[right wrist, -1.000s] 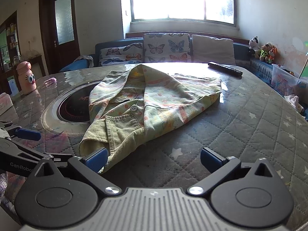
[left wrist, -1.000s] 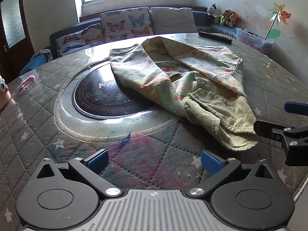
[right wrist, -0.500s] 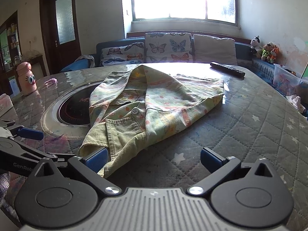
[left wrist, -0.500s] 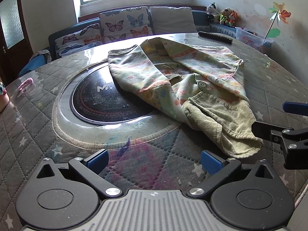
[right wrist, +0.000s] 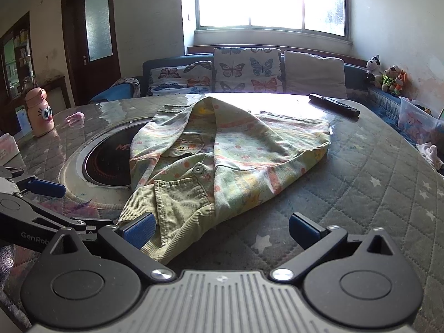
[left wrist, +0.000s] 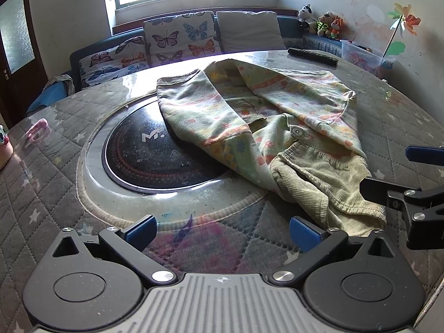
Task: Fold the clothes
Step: 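Move both grippers toward the crumpled pastel shirt on the table, then grasp the shirt edge with the left gripper while the right gripper grasps and lifts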
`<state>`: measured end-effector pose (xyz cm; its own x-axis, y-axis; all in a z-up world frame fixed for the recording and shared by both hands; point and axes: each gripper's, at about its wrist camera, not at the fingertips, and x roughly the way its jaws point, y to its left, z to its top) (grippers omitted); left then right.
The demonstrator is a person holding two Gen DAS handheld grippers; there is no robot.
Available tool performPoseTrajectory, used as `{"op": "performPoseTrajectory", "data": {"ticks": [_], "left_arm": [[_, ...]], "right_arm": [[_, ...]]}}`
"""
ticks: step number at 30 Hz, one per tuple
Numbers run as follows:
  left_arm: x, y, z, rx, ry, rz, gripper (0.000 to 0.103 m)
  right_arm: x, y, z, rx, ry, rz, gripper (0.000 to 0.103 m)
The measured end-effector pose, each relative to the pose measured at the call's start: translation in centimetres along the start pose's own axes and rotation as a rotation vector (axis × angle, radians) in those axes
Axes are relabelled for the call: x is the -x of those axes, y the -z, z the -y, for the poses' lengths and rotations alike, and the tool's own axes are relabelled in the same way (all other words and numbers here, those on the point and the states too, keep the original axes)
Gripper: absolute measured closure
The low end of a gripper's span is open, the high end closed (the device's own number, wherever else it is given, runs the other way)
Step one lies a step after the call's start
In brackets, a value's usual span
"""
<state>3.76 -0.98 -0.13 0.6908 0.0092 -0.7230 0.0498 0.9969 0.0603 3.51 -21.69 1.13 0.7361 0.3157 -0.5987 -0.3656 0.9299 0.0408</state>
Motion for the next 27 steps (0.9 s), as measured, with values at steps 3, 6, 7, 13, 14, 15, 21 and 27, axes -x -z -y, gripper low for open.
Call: {"op": "performPoseTrajectory", "data": {"ticks": [3, 6, 7, 13, 14, 15, 21, 27], "left_arm": [[-0.2, -0.3, -0.1, -0.003, -0.001, -0.001, 0.000], [-0.5, -0.7, -0.3, -0.005, -0.004, -0.001, 0.000], [-0.5, -0.8, -0.4, -0.005, -0.004, 0.000, 0.000], [-0.9, -1.8, -0.8, -0.006, -0.003, 0.007, 0.000], [-1.0, -2.0, -0.8, -0.006, -0.002, 0.009, 0.000], [-1.1, -2.2, -0.9, -0.006, -0.002, 0.010, 0.000], [-1.8, -3.6, -1.2, -0.017, -0.007, 0.021, 0.000], [-3.1, -5.4, -2.1, 0.006, -0.007, 0.029, 0.000]], "right_arm": [[-0.4, -0.2, 0.0, 0.003, -0.002, -0.003, 0.000], [-0.6, -0.5, 0.0, 0.009, -0.004, -0.004, 0.000], [-0.8, -0.6, -0.1, 0.011, -0.005, -0.005, 0.000], [-1.7, -1.3, -0.3, 0.035, -0.012, -0.011, 0.000], [-1.9, -1.5, -0.3, 0.039, -0.012, -0.013, 0.000], [-2.1, -1.6, -0.3, 0.043, -0.012, -0.014, 0.000], [-3.4, -2.9, 0.0, 0.069, -0.015, -0.017, 0.000], [-5.5, -4.9, 0.7, 0.100, -0.017, -0.022, 0.001]]}}
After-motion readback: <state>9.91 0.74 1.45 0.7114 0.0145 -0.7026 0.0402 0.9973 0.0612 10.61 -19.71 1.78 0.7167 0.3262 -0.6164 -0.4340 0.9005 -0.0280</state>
